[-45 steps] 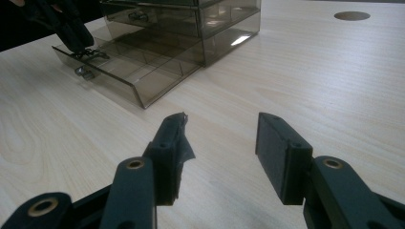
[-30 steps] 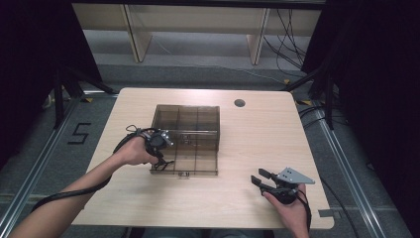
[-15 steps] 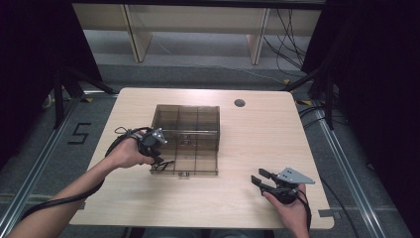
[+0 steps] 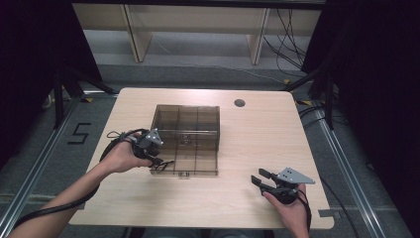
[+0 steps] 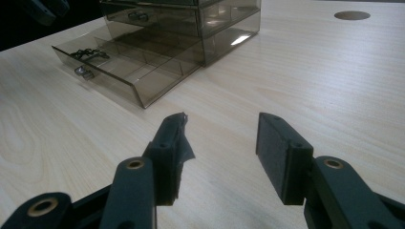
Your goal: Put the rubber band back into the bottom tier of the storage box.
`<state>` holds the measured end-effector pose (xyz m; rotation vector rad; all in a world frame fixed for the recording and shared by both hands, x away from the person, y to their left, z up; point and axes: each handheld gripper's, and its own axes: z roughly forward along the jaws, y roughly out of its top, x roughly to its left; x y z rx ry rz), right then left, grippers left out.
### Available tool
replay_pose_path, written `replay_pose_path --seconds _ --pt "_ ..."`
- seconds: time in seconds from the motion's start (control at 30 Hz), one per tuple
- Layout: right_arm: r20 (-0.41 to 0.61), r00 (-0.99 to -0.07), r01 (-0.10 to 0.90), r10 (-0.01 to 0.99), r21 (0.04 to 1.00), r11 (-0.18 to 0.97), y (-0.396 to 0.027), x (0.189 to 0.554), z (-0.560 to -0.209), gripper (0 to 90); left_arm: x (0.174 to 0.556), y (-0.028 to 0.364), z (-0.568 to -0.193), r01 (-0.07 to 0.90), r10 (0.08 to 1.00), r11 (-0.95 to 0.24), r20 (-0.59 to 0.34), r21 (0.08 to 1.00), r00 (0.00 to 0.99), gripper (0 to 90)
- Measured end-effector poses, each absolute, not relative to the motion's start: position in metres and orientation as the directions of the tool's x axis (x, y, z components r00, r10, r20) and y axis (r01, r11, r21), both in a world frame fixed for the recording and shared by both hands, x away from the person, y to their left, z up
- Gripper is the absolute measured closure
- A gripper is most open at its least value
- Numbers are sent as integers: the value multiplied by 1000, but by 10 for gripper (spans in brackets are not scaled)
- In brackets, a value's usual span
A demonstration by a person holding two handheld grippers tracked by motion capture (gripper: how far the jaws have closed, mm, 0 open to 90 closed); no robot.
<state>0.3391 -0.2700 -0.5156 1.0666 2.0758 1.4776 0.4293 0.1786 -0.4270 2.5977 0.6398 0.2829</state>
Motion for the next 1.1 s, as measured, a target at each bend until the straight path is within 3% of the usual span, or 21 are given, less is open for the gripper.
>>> replay_pose_path --seconds 0.33,0.47,0.97,1.1 --pt "180 -626 423 759 896 137 -270 335 -514 539 414 190 -429 400 537 -707 75 584 840 601" --pt "129 -639 379 758 911 164 -271 338 -514 539 408 195 -429 394 553 -676 77 623 829 576" --pt "181 -620 425 763 896 132 -269 335 -514 538 383 209 -437 371 628 -540 68 756 775 537" --pt "145 -636 392 758 907 156 -271 337 -514 538 375 214 -443 367 653 -506 69 781 754 519"
